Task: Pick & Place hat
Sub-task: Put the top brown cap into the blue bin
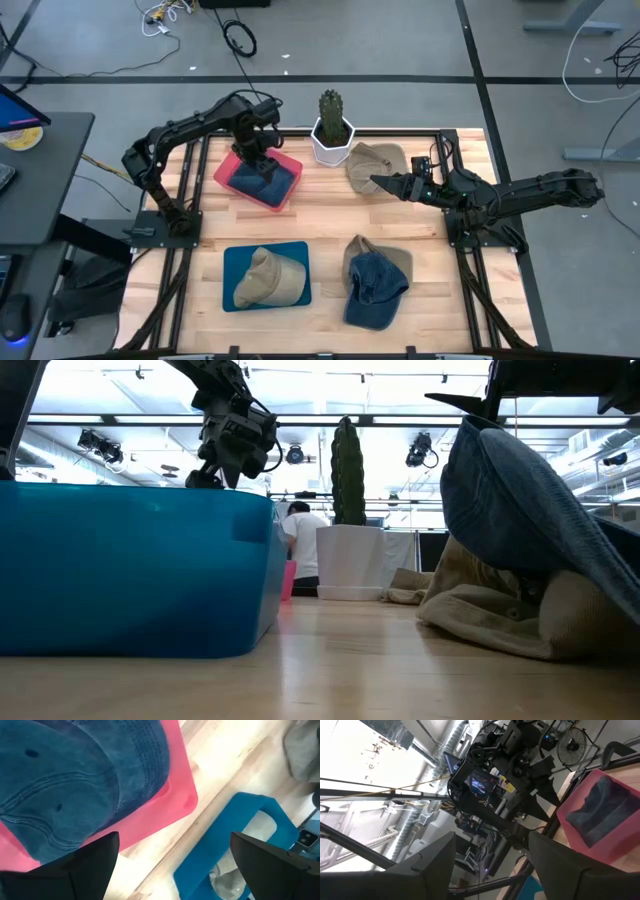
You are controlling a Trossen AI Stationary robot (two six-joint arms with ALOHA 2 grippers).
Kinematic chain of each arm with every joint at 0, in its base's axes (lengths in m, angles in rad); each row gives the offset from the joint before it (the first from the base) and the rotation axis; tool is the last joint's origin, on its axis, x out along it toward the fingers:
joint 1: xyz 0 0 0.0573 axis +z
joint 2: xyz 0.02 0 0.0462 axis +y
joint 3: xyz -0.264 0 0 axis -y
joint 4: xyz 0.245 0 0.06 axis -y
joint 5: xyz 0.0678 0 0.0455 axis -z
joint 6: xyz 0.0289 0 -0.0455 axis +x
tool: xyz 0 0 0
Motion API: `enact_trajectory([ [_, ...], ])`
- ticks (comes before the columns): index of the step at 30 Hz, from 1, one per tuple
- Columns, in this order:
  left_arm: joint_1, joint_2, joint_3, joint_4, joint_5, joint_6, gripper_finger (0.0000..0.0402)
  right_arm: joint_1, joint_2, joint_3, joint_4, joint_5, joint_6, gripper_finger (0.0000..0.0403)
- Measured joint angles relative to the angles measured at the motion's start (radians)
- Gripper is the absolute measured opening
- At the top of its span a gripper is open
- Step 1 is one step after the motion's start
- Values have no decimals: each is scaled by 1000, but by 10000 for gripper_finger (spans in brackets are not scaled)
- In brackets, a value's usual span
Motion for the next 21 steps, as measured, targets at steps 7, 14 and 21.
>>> enact_trajectory([
  [7,0,-32,23,2,0,0,382,0,0,0,-6,0,0,253],
  [14,-15,-139,178,33,-4,-12,382,0,-13,0,-5,-19,0,253],
  [21,-110,-264,346,210,-22,-8,382,0,-72,0,-3,-48,-23,253],
])
